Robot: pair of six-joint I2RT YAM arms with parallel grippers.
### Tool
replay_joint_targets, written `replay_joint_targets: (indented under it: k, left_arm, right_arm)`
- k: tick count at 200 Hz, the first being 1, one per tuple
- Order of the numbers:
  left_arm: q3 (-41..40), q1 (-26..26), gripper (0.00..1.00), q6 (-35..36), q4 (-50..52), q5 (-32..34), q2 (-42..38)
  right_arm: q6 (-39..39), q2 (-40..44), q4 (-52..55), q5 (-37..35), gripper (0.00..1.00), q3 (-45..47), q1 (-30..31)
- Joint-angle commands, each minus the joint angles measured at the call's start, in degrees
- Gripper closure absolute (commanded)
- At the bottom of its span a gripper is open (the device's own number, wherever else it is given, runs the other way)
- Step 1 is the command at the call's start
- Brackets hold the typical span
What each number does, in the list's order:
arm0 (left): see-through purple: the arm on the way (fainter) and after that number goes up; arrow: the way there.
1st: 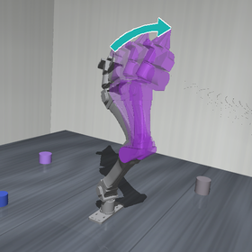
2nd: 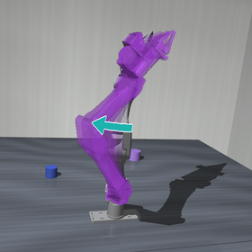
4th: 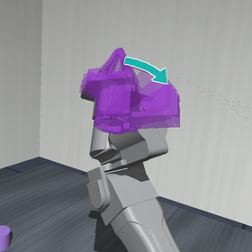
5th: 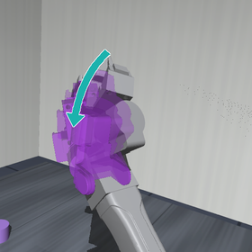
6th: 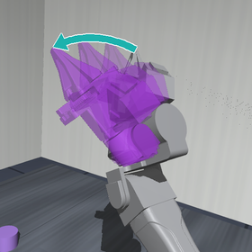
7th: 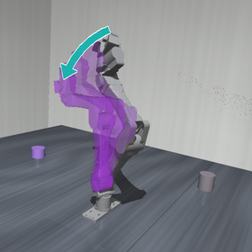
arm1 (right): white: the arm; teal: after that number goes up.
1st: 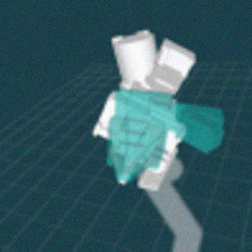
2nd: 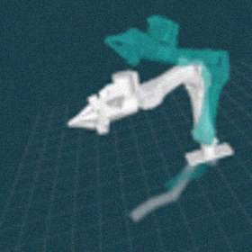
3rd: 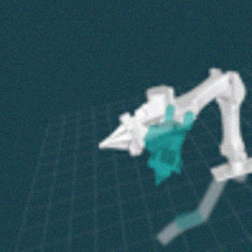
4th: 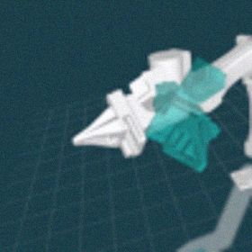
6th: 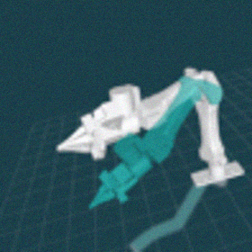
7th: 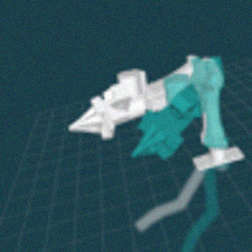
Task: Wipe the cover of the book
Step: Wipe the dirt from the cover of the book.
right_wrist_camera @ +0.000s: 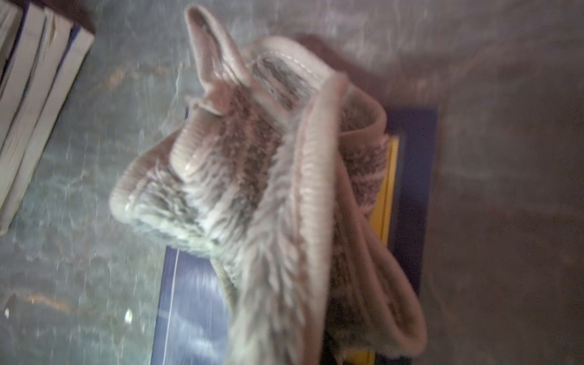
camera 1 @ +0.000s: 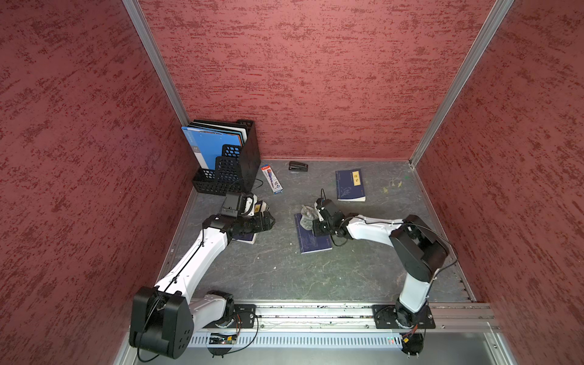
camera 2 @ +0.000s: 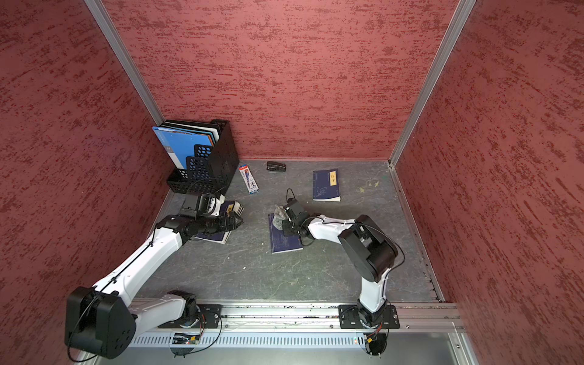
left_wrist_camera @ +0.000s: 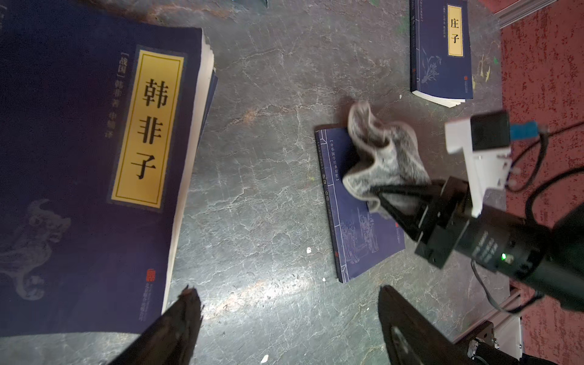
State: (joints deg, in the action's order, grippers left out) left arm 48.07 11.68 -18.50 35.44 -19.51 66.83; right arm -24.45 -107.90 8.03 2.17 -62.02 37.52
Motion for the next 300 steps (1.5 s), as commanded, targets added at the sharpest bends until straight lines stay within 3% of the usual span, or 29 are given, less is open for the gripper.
replay_joint_targets:
  k: [1,23,93,126,184,255,300]
  left_arm:
    - [-0.17,-0.43,0.11,0.57,-0.64,-0.93,-1.13]
    - [-0.26,-0.43,0.11,0.35,-1.12,-0.84,-1.28]
    - [0.44,-0.32,0.11,-0.10,-2.84,-1.32,1.81]
    - [0.44,-0.34,0.11,0.17,-2.82,-0.71,2.46]
    - [0.66,-0.34,0.11,0.13,-2.40,-0.45,2.77]
    - [0.58,-0.39,0.11,-0.12,-2.04,-0.70,1.29]
    - [0.00,-0.32,0.11,-0.16,-2.75,-0.88,1.44]
  right_arm:
    - [3.42,-4.80,3.48,-1.06,0.91,-2.02,-1.83]
    - [3.47,-3.83,3.35,0.16,0.91,-0.64,-1.86]
    - [-5.02,13.40,3.59,2.62,0.91,20.75,5.06]
    - [-7.90,17.68,3.63,2.12,0.91,25.92,5.64]
    - [-3.33,7.39,2.26,-0.71,0.91,16.63,2.25]
    - [3.96,-8.55,3.94,0.41,0.90,-4.27,-3.94]
    - [2.25,-4.80,2.81,0.98,0.90,0.53,-3.86]
